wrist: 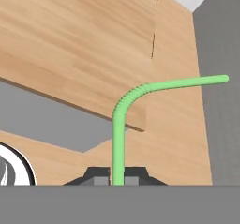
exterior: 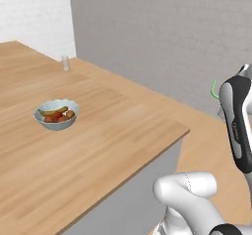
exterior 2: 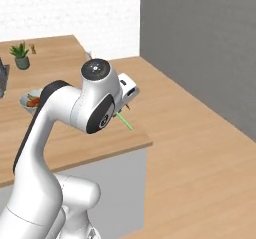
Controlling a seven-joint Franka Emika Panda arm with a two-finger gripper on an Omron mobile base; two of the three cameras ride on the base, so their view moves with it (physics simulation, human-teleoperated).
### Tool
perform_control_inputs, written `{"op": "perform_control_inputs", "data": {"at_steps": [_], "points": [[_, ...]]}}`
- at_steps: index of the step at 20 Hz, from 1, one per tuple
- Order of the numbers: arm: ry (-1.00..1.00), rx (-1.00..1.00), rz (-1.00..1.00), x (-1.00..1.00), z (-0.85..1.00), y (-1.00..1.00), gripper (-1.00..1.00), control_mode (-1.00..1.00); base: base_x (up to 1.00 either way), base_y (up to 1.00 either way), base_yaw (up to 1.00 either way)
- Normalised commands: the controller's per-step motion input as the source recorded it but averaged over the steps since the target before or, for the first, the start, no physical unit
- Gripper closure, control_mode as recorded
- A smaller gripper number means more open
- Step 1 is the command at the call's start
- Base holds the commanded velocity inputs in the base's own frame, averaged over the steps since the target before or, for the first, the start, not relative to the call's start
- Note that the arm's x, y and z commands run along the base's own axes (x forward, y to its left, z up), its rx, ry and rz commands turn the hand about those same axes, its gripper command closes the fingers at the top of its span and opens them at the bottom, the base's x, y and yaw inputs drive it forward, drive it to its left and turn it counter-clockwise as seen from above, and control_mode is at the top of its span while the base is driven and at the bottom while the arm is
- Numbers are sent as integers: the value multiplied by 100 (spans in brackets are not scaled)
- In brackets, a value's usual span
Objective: Take a straw from the drawer in front and place it inside the glass cup on the dining counter.
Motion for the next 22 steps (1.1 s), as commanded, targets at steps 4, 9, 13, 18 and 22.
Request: {"op": "perform_control_inputs", "data": {"at_steps": [4,9,13,18,22], "points": [[0,0,0,0,0,0,100,100,39,-100,15],[0,0,0,0,0,0,100,100,41,-100,20],[0,0,0,0,0,0,100,100,45,-95,21],[0,0,0,0,0,0,100,100,55,-91,26],[0,0,0,0,0,0,100,100,65,-77,35]]}}
